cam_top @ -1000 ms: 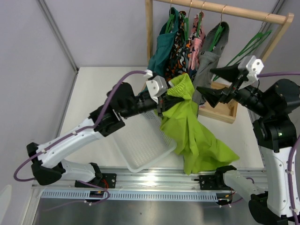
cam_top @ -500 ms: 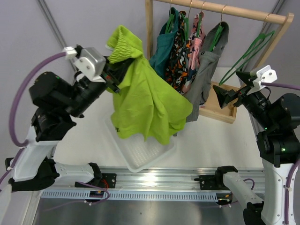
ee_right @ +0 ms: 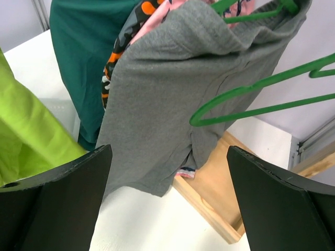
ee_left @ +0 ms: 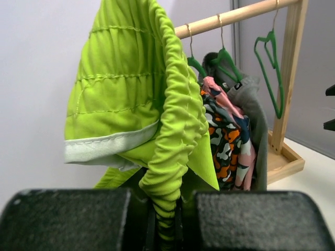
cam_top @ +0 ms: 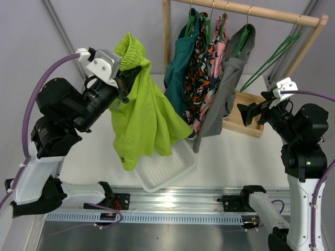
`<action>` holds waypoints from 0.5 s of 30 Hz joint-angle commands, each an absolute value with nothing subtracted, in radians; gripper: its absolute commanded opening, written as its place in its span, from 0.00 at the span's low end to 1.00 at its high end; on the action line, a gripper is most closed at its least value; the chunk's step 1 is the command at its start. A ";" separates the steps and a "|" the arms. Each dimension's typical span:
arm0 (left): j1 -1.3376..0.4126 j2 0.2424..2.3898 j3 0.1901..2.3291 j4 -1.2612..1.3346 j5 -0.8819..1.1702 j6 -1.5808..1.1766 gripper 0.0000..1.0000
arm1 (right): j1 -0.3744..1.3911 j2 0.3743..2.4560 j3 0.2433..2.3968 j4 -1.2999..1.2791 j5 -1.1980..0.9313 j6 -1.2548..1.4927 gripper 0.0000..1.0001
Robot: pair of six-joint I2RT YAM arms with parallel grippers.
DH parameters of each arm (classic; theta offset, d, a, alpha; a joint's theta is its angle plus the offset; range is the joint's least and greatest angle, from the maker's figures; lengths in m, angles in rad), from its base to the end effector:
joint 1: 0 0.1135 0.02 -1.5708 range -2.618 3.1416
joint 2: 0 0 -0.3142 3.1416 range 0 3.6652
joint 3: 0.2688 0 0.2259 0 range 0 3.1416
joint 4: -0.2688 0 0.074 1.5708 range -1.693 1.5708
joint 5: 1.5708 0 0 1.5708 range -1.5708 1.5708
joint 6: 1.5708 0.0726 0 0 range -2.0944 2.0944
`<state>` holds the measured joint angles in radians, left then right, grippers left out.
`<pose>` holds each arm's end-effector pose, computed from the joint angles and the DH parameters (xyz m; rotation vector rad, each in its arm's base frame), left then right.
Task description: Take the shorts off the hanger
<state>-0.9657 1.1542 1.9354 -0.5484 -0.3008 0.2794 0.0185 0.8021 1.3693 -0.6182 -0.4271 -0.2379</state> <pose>0.1000 -0.1068 0.6298 0.5702 1.2330 -0.3774 0.0923 0.0318 0.4998 -0.5271 1.5319 0.1770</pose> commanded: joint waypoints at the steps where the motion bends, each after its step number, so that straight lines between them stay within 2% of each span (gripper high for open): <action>1: -0.954 1.112 2.029 -0.486 -0.344 0.268 0.00 | 0.009 0.790 1.350 -0.614 -0.440 -0.227 1.00; 15: -0.954 1.042 2.056 -0.409 -0.423 0.293 0.00 | -0.020 0.776 1.296 -0.612 -0.446 -0.206 0.99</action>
